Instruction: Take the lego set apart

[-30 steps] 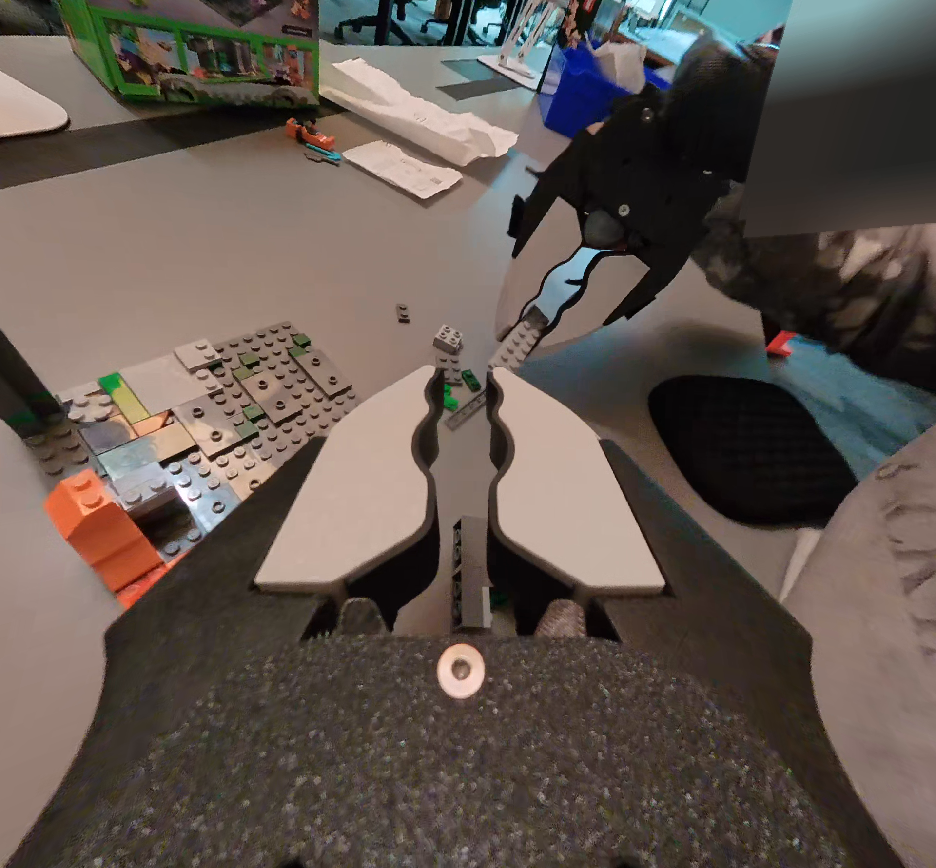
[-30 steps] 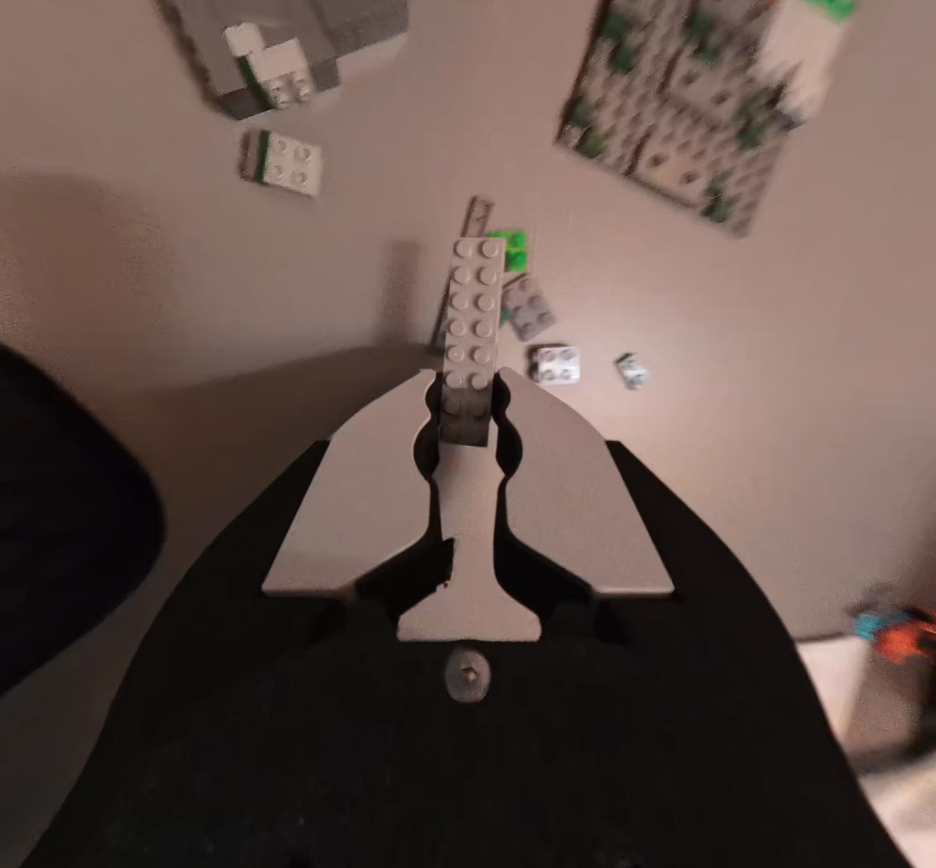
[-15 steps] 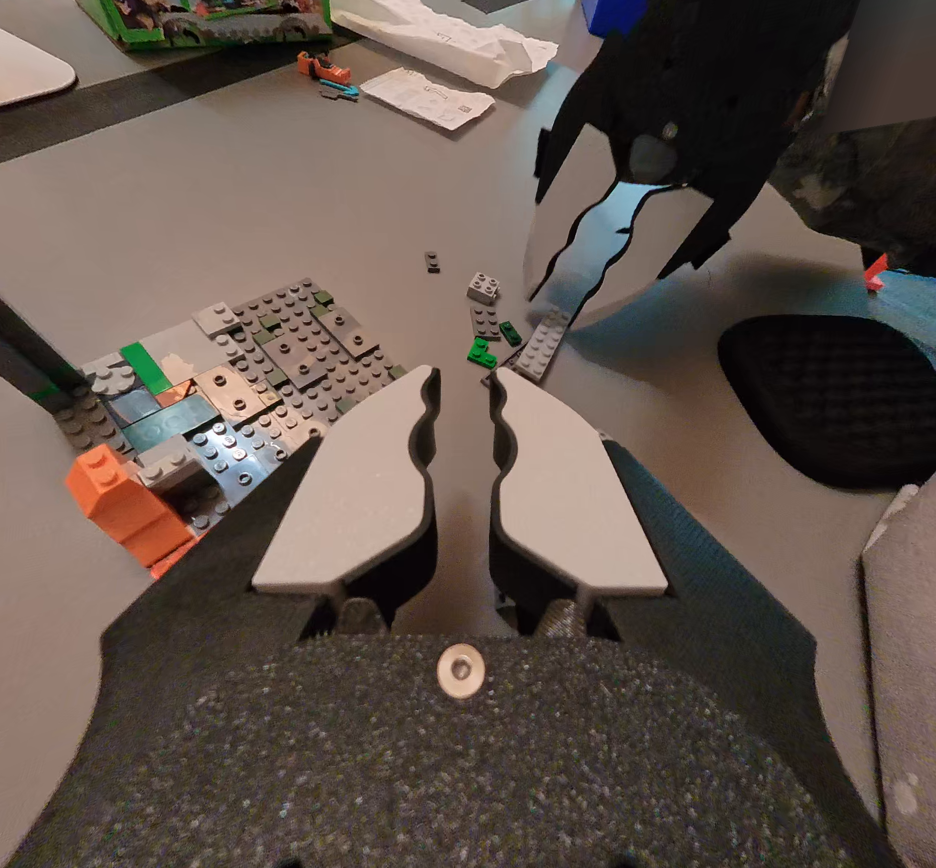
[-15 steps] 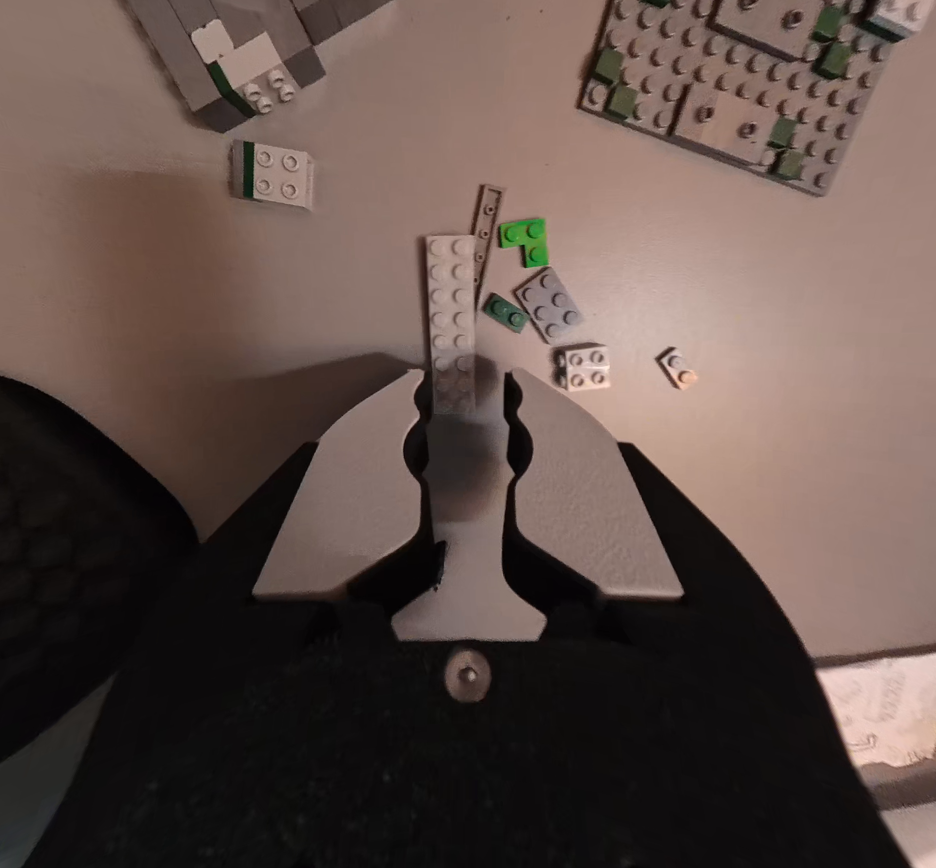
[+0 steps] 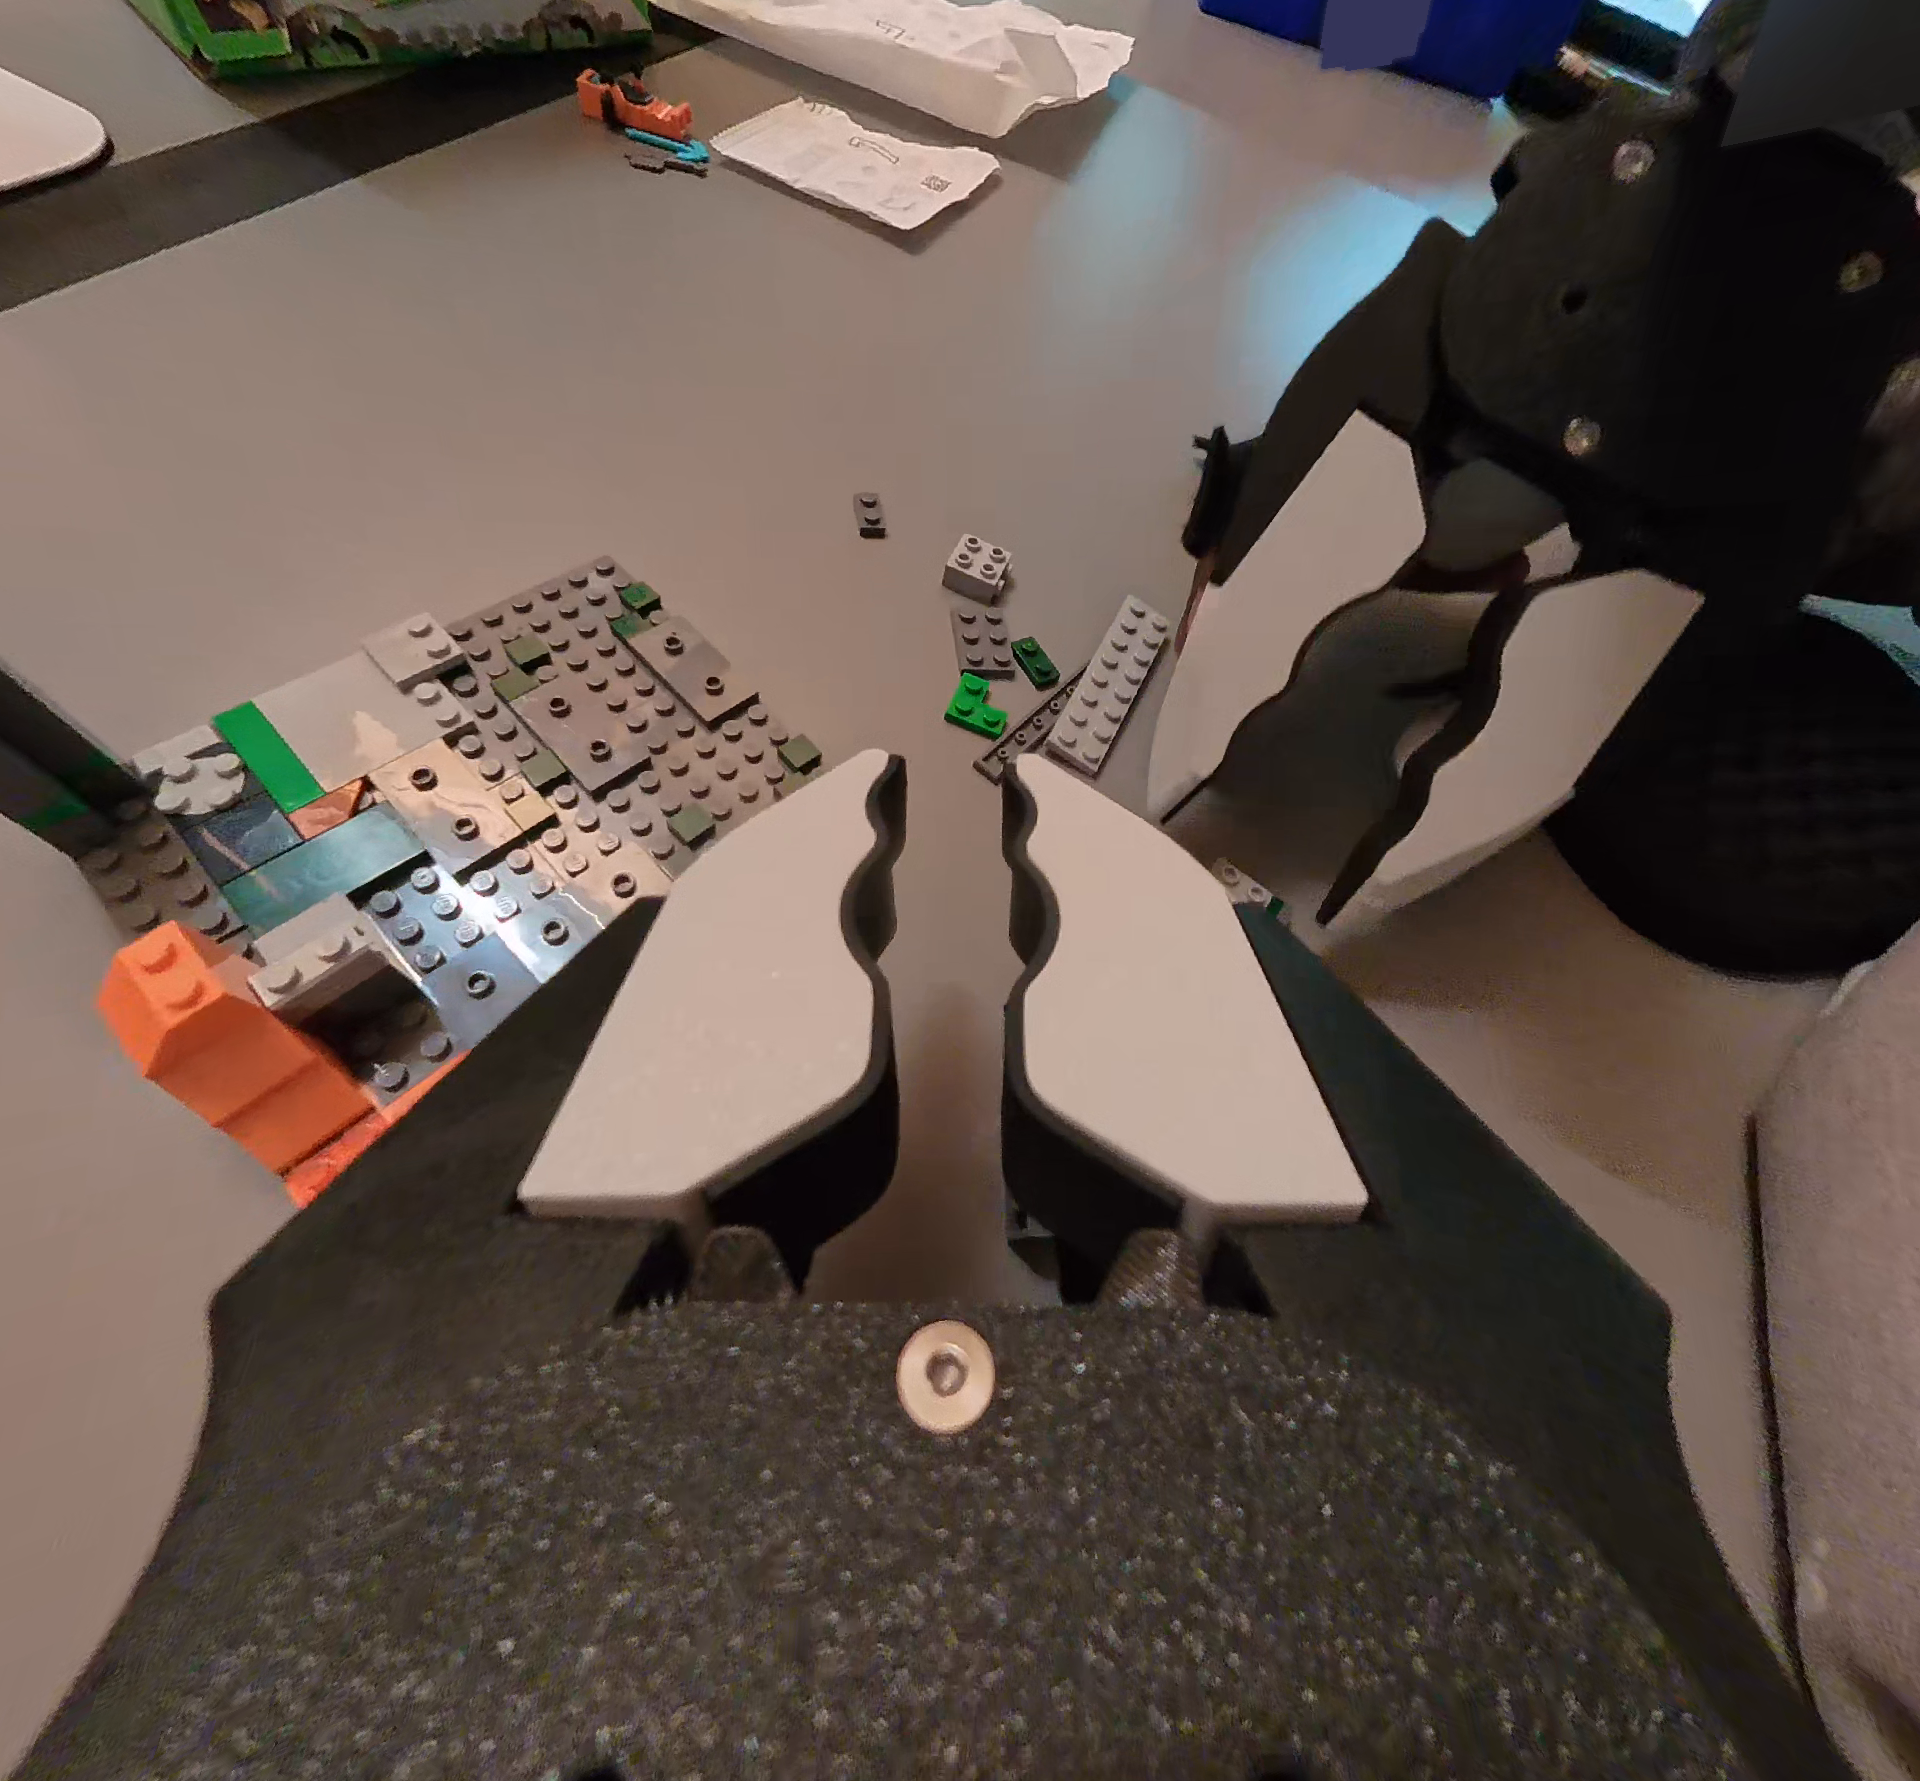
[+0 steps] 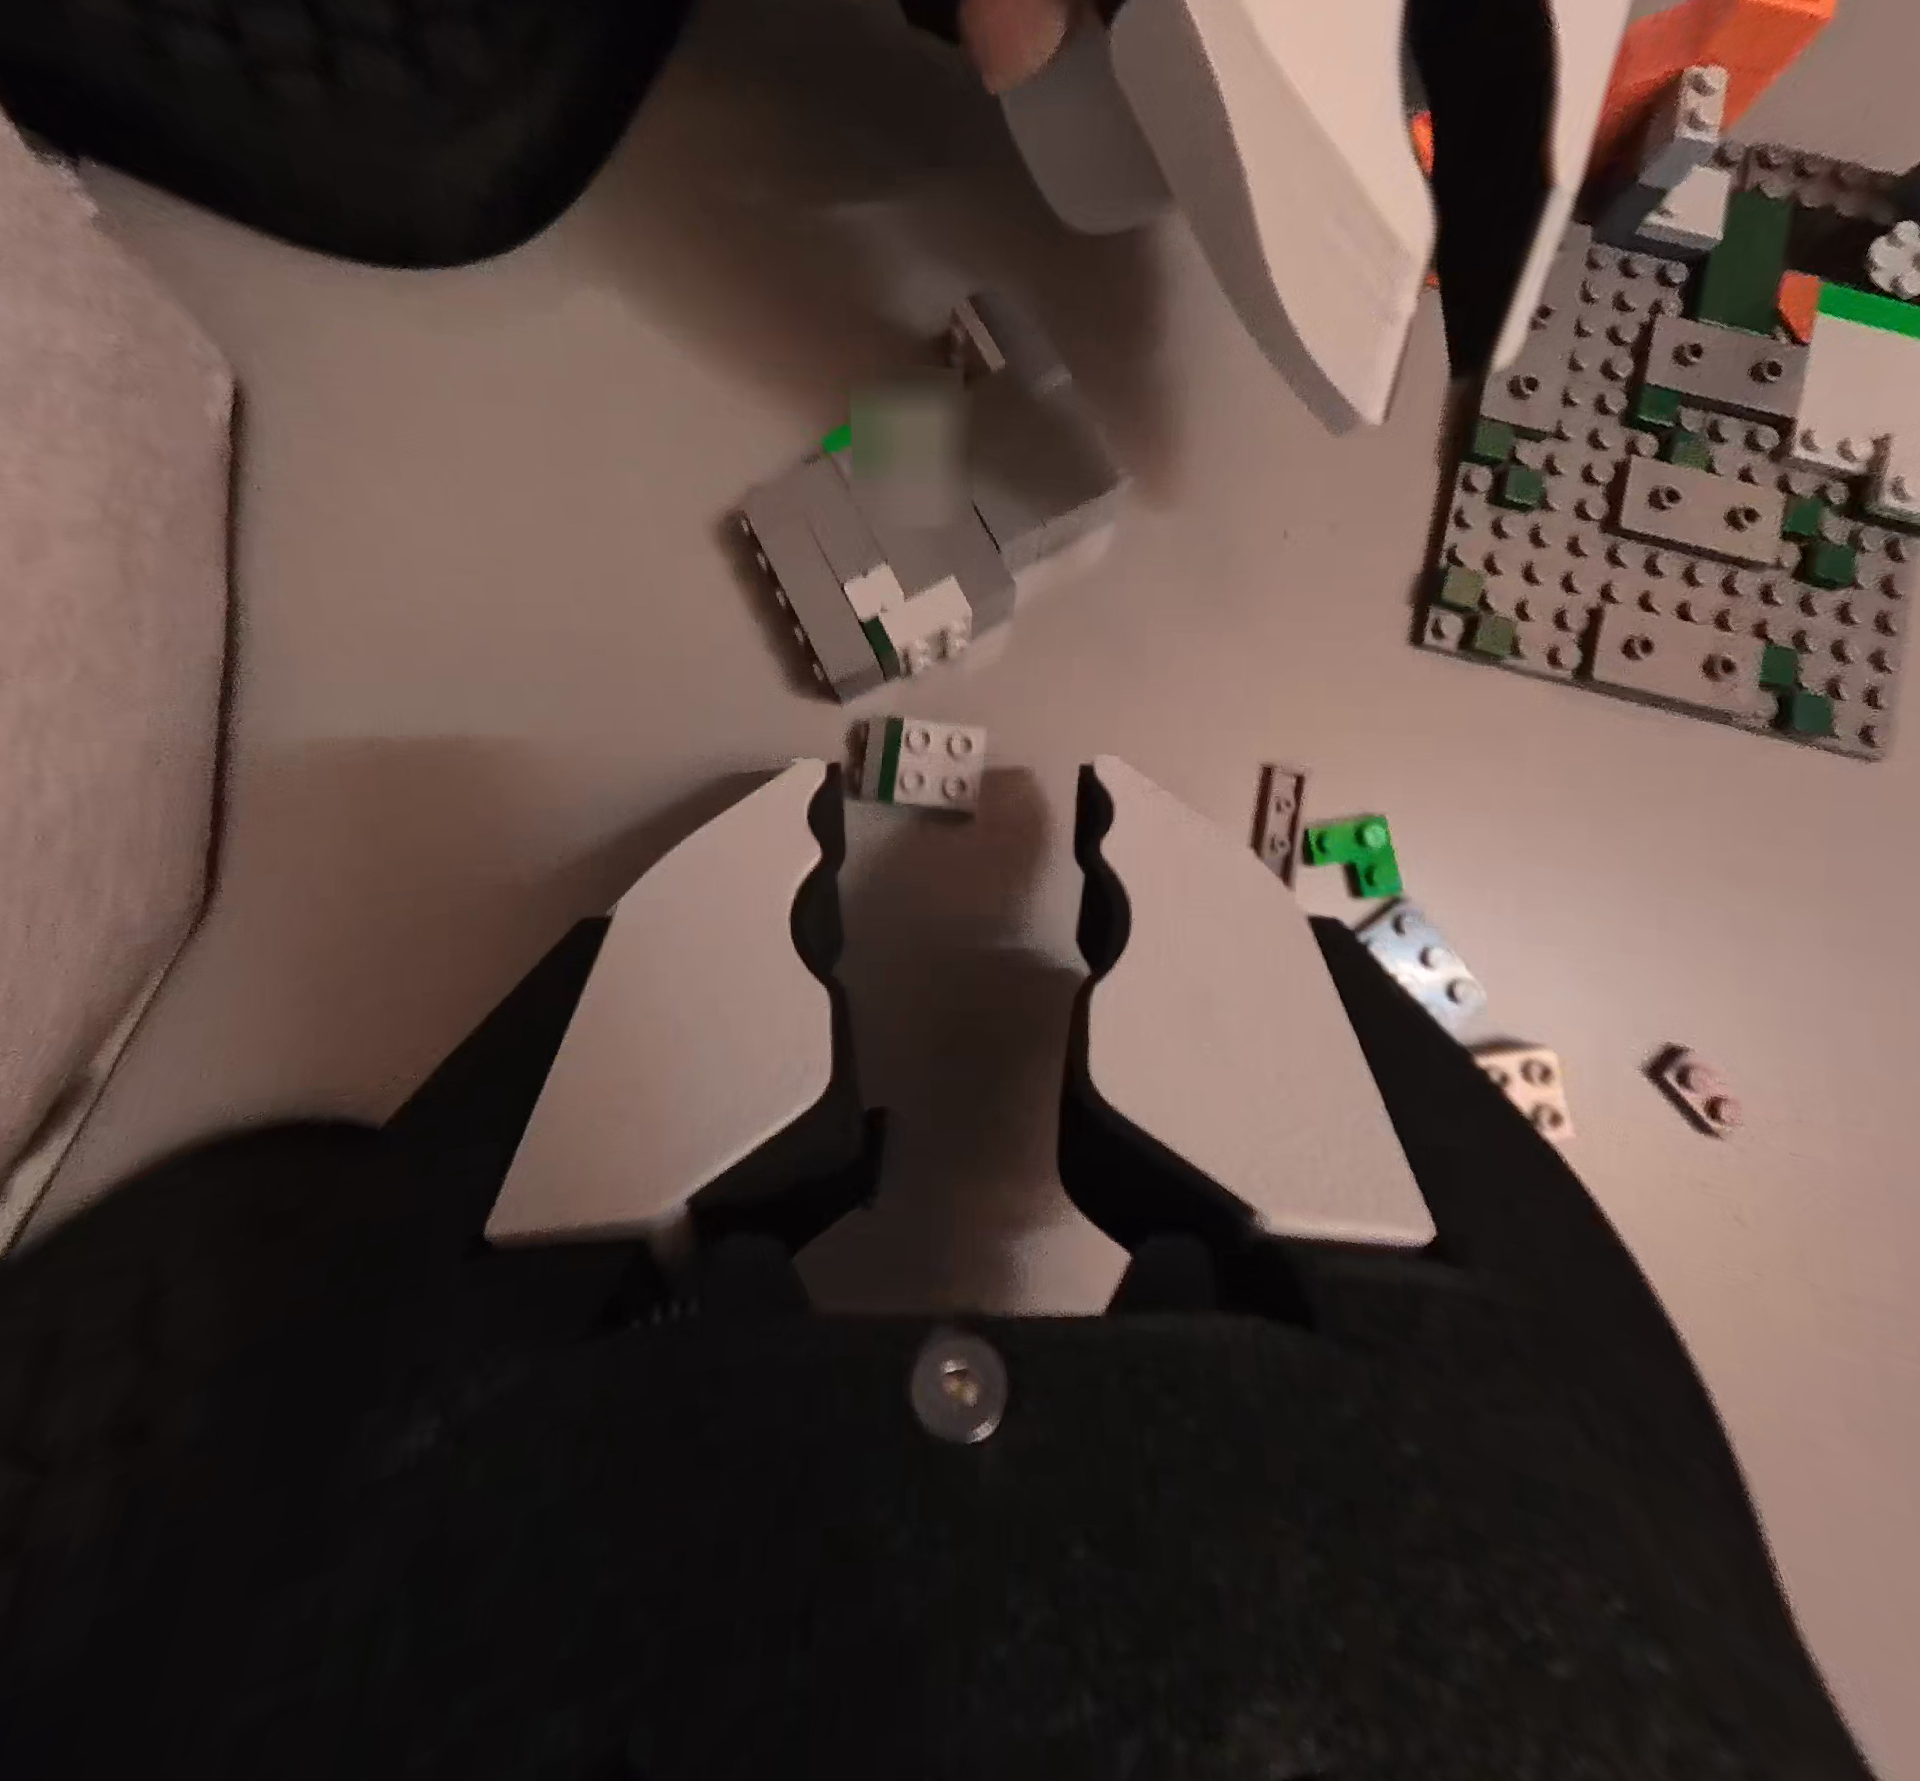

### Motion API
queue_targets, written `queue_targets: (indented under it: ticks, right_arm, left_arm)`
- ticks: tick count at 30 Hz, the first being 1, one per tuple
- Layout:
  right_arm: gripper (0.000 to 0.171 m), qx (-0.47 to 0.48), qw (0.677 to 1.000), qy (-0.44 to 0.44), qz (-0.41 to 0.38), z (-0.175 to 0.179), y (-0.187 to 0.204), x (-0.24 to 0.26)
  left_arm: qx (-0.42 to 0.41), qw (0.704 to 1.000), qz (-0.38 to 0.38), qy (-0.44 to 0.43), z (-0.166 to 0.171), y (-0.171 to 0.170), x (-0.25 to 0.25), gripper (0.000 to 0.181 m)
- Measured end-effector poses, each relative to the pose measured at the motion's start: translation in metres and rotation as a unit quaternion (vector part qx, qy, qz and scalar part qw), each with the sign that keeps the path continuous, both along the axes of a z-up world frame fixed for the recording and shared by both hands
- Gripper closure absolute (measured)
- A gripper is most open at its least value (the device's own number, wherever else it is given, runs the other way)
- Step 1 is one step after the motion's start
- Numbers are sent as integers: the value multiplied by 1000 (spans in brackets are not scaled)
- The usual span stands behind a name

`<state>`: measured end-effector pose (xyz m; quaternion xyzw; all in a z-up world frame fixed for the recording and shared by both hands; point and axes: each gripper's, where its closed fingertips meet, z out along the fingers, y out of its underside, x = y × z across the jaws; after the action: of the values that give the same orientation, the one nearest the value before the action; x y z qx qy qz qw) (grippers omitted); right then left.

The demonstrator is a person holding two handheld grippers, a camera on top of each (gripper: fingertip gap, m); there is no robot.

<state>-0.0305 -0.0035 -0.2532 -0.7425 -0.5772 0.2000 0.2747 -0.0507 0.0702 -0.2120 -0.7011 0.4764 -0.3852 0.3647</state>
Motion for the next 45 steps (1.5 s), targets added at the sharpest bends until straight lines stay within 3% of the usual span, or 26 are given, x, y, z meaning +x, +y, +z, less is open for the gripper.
queue_targets:
  ticks: [2, 4, 8, 12, 16, 24, 28, 31, 34, 38, 41, 45]
  right_arm:
    - [129, 20, 1000, -15, 8, -7, -1, -5]
    - [146, 30, 998, -40, 23, -12, -2, -1]
    - [146, 57, 995, -41, 70, 3, -1, 9]
    - [146, 98, 986, -31, 133, 29, -4, 14]
    - [146, 157, 966, -49, 201, 45, -8, 11]
    - [145, 257, 915, -117, 289, 56, -11, 3]
    - [146, 254, 940, -80, 212, 69, 1, 8]
    - [140, 223, 970, 39, 90, 87, 8, 9]
    - [137, 256, 958, 130, -3, 103, 13, 7]
    - [138, 300, 943, 138, -42, 108, 16, 2]
    - [154, 318, 940, 121, -35, 106, 17, 4]
    - [154, 327, 938, 113, -18, 104, 17, 5]
  left_arm:
    - [1, 1000, -3, 2, 0, -1, 0, 164]
    - [0, 1000, -6, 3, 0, -3, 0, 165]
    - [-5, 999, -53, 4, 0, -21, 6, 163]
    - [-63, 990, -125, -5, 3, -56, 16, 160]
    - [-132, 978, -159, -24, 7, -77, 25, 144]
    - [-226, 959, -162, -62, 22, -84, 29, 165]
    - [-253, 949, -149, -118, 38, -74, 25, 171]
    - [-254, 942, -134, -173, 56, -62, 20, 172]
    - [-263, 930, -127, -221, 69, -56, 19, 171]
    - [-282, 915, -126, -259, 77, -54, 24, 171]
    - [-276, 919, -115, -258, 76, -53, 26, 171]
    - [-278, 920, -112, -252, 74, -53, 27, 171]
